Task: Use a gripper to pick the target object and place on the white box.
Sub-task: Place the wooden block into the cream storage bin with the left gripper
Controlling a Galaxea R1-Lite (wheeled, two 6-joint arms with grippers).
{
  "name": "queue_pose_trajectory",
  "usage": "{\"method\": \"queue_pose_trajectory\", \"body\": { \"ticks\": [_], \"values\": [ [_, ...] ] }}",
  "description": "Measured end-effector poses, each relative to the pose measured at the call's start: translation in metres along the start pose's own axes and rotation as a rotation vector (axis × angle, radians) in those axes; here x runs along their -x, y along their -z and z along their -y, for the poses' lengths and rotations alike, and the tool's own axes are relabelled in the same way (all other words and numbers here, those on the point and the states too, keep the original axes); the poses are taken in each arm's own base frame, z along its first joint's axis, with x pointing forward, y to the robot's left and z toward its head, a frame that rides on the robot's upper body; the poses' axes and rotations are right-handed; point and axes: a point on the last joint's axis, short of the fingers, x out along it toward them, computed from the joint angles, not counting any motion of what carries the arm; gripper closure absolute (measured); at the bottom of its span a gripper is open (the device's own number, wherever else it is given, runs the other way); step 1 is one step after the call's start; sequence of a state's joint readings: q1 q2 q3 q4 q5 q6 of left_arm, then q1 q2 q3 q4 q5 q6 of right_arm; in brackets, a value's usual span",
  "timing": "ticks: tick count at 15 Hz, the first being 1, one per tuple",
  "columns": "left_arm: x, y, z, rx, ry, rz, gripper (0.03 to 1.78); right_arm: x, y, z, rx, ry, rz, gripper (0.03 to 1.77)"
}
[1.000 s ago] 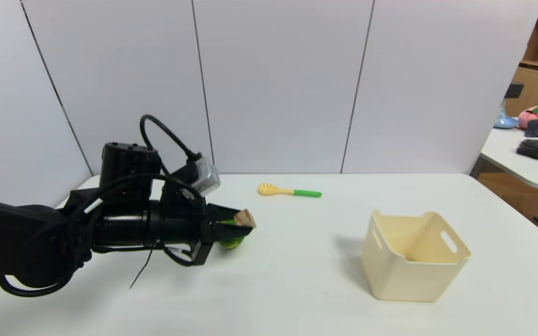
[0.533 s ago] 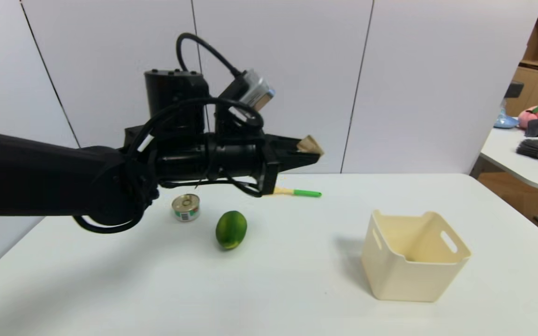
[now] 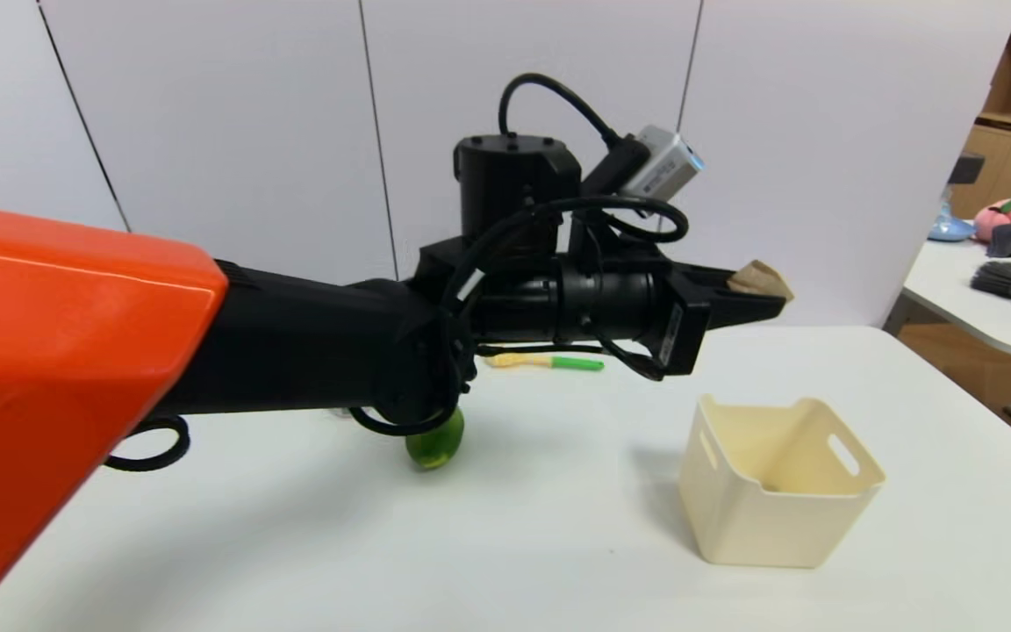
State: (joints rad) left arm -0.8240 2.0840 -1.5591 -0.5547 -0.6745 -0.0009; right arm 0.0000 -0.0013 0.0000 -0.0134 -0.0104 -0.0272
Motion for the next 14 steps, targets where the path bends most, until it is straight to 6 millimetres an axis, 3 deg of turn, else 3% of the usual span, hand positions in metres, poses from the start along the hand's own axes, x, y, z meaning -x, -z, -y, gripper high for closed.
{"method": "queue_pose_trajectory", "body": {
  "ticks": [8, 14],
  "values": [
    [-0.031, 0.047, 0.009, 0.098, -0.046, -0.137, 1.41, 0.000, 0.000, 0.000, 0.000, 0.000, 0.000, 0.10],
    [-0.039, 0.065, 0.019, 0.162, -0.040, -0.263, 1.41, 0.000, 0.000, 0.000, 0.000, 0.000, 0.000, 0.10]
  ]
}}
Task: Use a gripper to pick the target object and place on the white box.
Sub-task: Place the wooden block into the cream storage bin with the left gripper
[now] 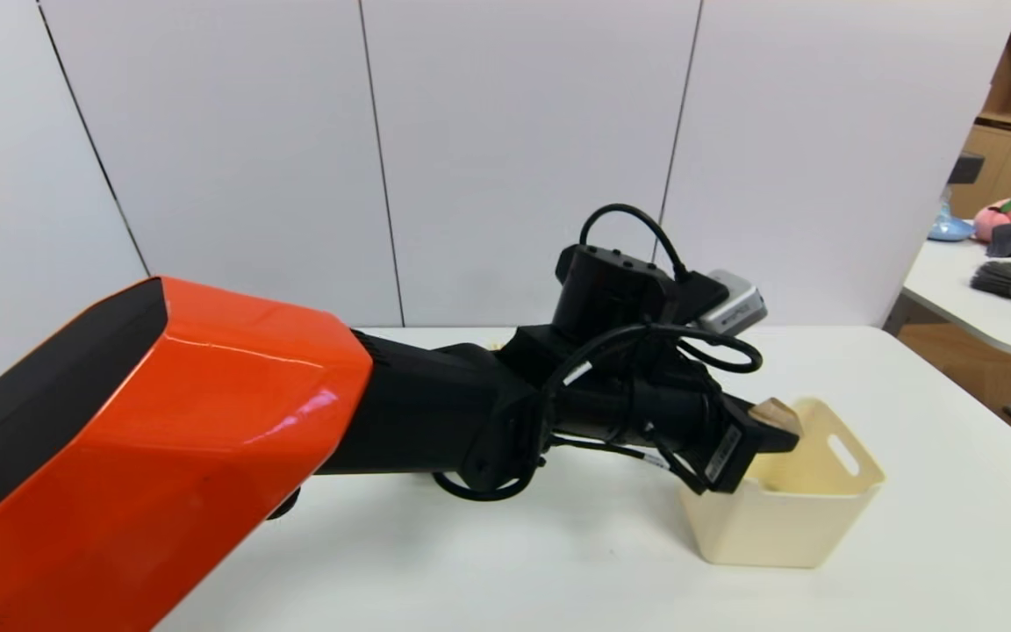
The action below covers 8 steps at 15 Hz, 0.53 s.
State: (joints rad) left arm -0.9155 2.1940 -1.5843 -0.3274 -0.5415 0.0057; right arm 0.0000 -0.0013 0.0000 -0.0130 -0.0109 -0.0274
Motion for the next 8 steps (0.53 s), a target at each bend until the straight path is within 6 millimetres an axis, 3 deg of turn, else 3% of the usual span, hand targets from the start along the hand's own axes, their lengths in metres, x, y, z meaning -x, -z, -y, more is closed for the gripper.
{"method": "queue_pose_trajectory", "body": {
  "ticks": [8],
  "values": [
    [-0.0062, 0.0021, 0.0024, -0.021, -0.002, -0.055, 1.41, 0.0000, 0.0000, 0.0000, 0.000, 0.000, 0.000, 0.10]
  ]
}}
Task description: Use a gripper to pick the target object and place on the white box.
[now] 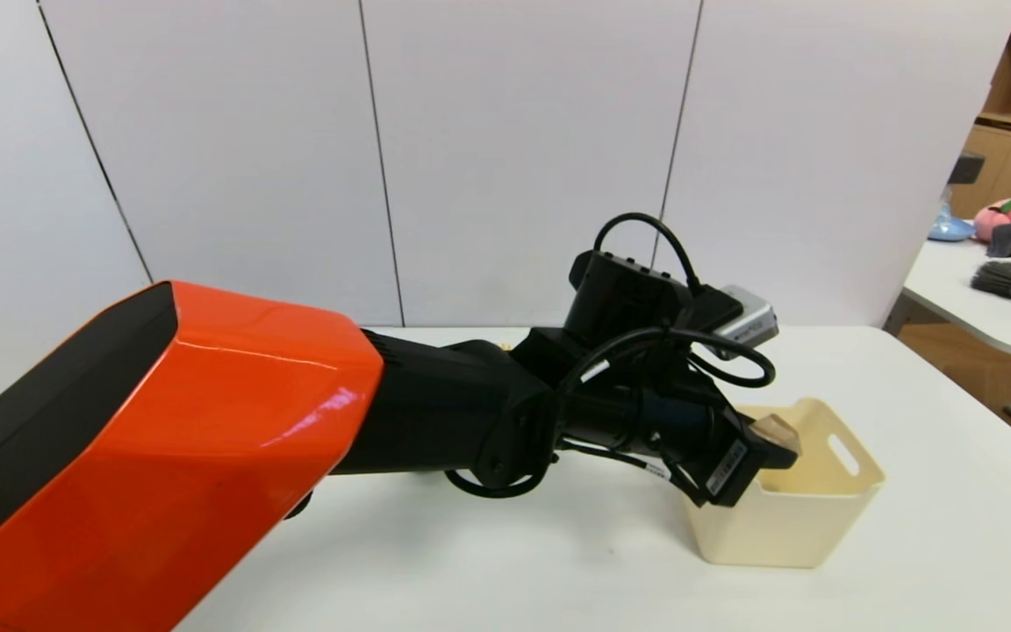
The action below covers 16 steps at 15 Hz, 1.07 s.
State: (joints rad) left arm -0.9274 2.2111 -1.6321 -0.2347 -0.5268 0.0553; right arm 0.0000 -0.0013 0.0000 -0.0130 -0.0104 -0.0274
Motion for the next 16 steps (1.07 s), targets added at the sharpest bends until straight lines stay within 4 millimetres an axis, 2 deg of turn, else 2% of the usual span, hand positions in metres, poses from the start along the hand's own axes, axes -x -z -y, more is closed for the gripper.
{"method": "queue_pose_trajectory", "body": {
  "ticks": [1, 4, 6, 10, 12, 14, 16],
  "values": [
    [-0.001, 0.000, 0.000, -0.005, 0.001, 0.000, 1.35, 0.000, 0.000, 0.000, 0.000, 0.000, 0.000, 0.10],
    [-0.001, 0.001, 0.000, -0.012, 0.003, -0.001, 0.95, 0.000, 0.000, 0.000, 0.000, 0.000, 0.000, 0.10],
    [-0.001, 0.000, 0.000, -0.013, 0.003, -0.001, 0.76, 0.000, 0.000, 0.000, 0.000, 0.000, 0.000, 0.10],
    [0.004, -0.011, 0.005, -0.046, -0.010, 0.026, 0.49, 0.000, 0.000, 0.000, 0.000, 0.000, 0.000, 0.10],
    [0.023, -0.030, 0.005, -0.116, -0.112, 0.069, 0.41, 0.000, 0.000, 0.000, 0.000, 0.000, 0.000, 0.10],
    [0.056, -0.048, -0.001, -0.163, -0.262, 0.136, 0.34, 0.000, 0.000, 0.000, 0.000, 0.000, 0.000, 0.10],
    [0.093, -0.050, -0.011, -0.167, -0.423, 0.196, 0.29, 0.000, 0.000, 0.000, 0.000, 0.000, 0.000, 0.10]
  ]
}}
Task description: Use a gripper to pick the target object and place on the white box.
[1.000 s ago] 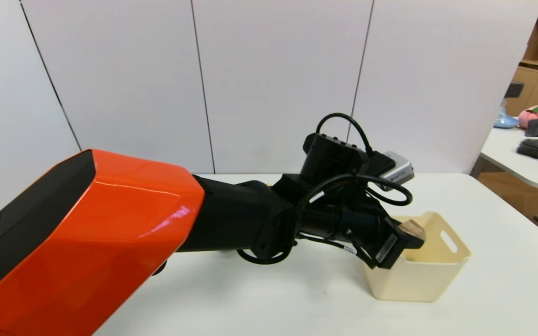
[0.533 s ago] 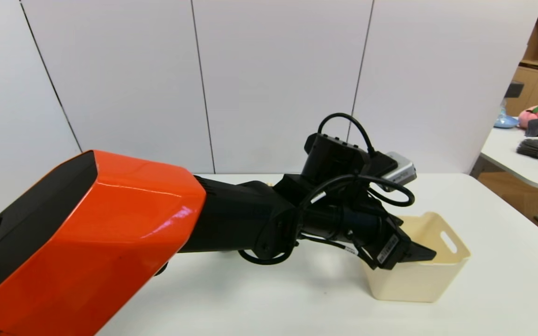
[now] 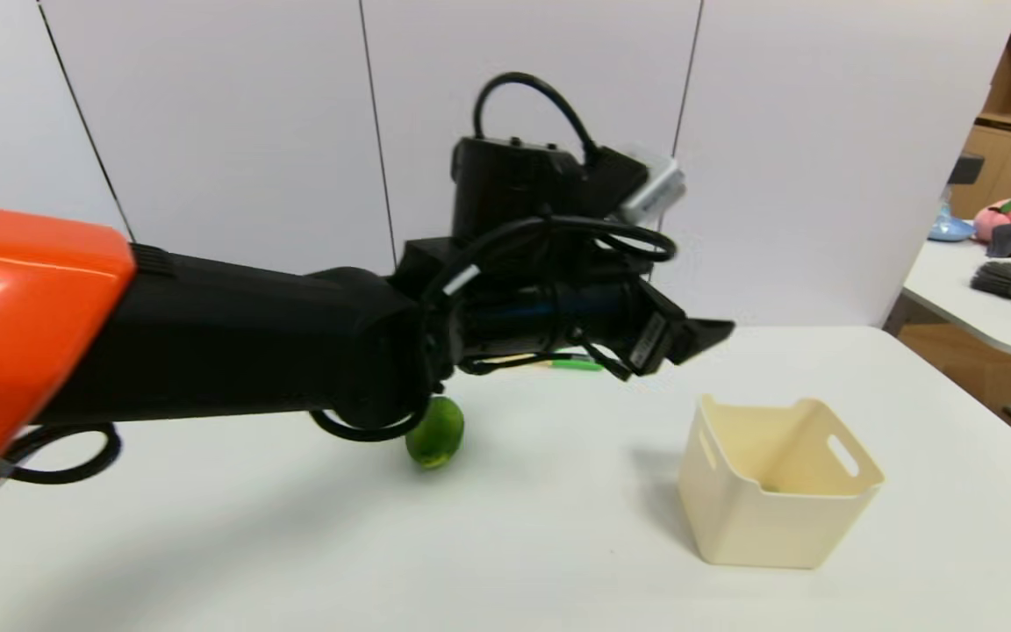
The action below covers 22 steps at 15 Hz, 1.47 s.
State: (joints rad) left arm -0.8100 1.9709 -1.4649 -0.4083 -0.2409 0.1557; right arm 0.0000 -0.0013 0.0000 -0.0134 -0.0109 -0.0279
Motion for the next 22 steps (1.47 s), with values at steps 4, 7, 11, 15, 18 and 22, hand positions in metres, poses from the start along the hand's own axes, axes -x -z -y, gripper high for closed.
{"method": "queue_pose_trajectory", "body": {
  "ticks": [4, 7, 11, 15, 18, 22],
  "values": [
    [0.074, 0.018, -0.033, 0.033, -0.306, 0.087, 0.22, 0.000, 0.000, 0.000, 0.000, 0.000, 0.000, 0.10],
    [0.145, 0.033, -0.043, 0.039, -0.539, 0.156, 0.18, 0.000, 0.000, 0.000, -0.001, 0.000, 0.000, 0.10],
    [0.236, 0.050, -0.033, 0.021, -0.778, 0.220, 0.15, 0.000, 0.000, 0.000, 0.000, 0.000, 0.000, 0.10],
    [0.293, 0.067, 0.002, 0.021, -0.895, 0.203, 0.14, 0.000, 0.000, 0.000, -0.001, 0.000, 0.000, 0.10],
    [0.324, 0.080, 0.030, 0.025, -0.964, 0.196, 0.14, 0.000, 0.000, 0.000, 0.000, 0.000, 0.000, 0.10],
    [0.355, 0.104, 0.062, 0.015, -1.052, 0.200, 0.12, 0.000, 0.000, 0.000, 0.000, 0.000, 0.000, 0.10]
  ]
}}
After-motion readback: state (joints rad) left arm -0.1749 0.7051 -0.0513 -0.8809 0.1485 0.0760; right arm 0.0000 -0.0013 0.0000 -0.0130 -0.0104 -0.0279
